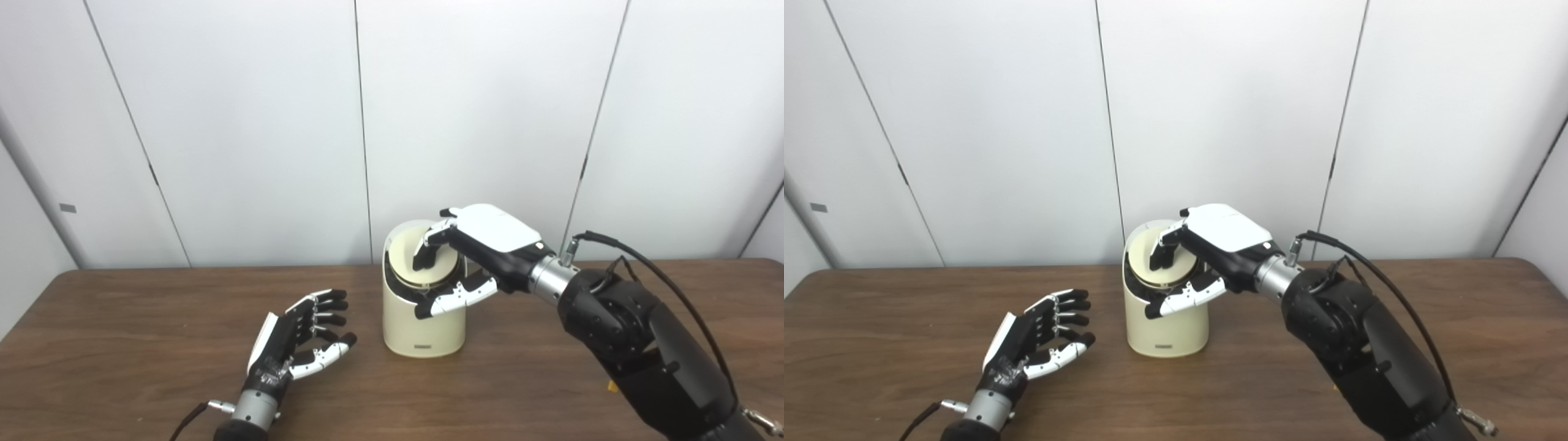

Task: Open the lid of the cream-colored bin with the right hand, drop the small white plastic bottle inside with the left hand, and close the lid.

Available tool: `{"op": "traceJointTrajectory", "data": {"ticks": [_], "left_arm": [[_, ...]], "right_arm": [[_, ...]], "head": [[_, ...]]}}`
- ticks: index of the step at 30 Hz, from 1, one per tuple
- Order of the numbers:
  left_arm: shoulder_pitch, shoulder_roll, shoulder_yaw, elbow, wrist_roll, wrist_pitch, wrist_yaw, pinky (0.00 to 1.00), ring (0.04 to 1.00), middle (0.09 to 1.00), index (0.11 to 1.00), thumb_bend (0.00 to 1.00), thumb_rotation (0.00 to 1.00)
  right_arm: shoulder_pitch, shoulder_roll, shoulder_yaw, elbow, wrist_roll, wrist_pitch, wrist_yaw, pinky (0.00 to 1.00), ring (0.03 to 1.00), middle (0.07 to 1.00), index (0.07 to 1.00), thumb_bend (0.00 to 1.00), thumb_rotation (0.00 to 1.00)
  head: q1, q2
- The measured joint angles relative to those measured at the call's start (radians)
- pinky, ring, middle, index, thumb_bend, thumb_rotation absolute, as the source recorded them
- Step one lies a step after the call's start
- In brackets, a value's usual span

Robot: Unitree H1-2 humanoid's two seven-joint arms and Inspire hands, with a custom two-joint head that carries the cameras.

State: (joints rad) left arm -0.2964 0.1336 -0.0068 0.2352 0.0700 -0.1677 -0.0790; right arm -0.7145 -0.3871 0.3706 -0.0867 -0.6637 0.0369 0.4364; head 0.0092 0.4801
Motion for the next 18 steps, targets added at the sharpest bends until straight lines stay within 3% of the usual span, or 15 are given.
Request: {"op": "traceJointTrajectory", "data": {"ticks": [12, 18], "left_arm": [[0.001, 0.0, 0.002, -0.002, 0.0, 0.001, 0.0, 0.57, 0.692, 0.754, 0.779, 0.58, 0.09], [0.006, 0.0, 0.002, -0.023, 0.0, 0.01, 0.0, 0.57, 0.69, 0.756, 0.779, 0.58, 0.09]], "right_arm": [[0.014, -0.001, 0.0, 0.0, -0.011, -0.012, 0.001, 0.93, 0.821, 0.618, 0.61, 0.65, 0.72], [0.012, -0.015, 0.021, 0.0, -0.055, -0.044, 0.0, 0.95, 0.848, 0.659, 0.657, 0.67, 0.74]], "head": [[0.005, 0.009], [0.006, 0.011]]}}
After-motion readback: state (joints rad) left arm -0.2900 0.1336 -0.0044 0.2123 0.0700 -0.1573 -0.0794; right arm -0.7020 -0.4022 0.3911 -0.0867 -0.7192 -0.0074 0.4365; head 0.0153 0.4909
